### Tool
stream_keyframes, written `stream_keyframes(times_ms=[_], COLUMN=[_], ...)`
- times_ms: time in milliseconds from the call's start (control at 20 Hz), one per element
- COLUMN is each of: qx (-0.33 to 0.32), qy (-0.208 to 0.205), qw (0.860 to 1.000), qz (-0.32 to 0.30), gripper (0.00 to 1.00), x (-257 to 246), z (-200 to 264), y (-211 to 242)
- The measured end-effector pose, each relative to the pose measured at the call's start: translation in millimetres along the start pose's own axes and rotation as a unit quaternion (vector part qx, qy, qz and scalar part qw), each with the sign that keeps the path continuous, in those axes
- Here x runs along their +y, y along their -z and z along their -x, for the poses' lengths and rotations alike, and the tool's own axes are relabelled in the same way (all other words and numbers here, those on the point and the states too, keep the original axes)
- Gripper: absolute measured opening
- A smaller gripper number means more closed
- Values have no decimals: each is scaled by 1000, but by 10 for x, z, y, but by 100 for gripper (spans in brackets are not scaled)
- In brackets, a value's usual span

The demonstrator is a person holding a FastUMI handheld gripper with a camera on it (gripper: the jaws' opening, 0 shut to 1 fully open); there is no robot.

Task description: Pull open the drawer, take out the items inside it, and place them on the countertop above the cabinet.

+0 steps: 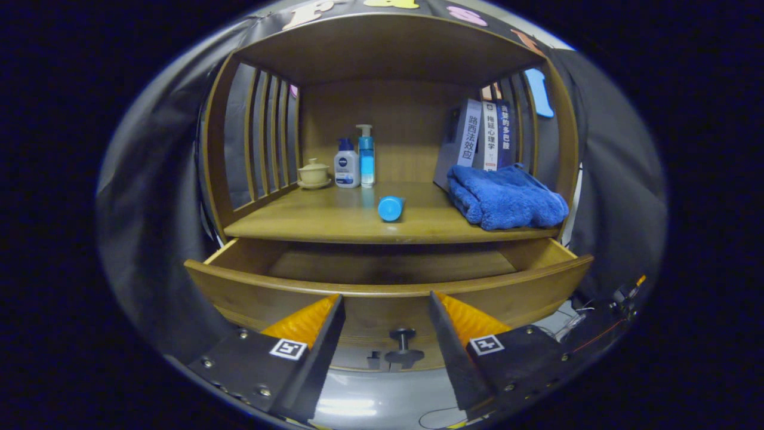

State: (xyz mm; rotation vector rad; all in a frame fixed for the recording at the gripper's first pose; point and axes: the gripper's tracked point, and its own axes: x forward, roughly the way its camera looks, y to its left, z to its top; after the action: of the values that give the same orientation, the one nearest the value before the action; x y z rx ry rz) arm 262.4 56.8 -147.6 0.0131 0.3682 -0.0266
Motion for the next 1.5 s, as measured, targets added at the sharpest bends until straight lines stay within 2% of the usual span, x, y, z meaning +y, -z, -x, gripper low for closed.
stream_keyframes(times_ms=[950, 1000, 1100, 1200, 1300, 1350, 1450, 1500], qx=[-5, -9, -19, -22, 6, 23, 44, 47], qy=[-6, 6, 0, -21, -115, -131, -133, -141], qw=[1000, 1000, 1000, 999, 992, 990, 990, 988], qz=[-20, -20, -20, -31, -43, -36, 9, 29], gripper=[83, 83, 77, 77, 69, 65, 61, 54], x=[53, -4, 7, 48, 356, 421, 287, 287], z=[-610, -627, -615, -600, -484, -429, -324, -184], y=[-265, -258, -253, -247, -127, -36, 90, 148])
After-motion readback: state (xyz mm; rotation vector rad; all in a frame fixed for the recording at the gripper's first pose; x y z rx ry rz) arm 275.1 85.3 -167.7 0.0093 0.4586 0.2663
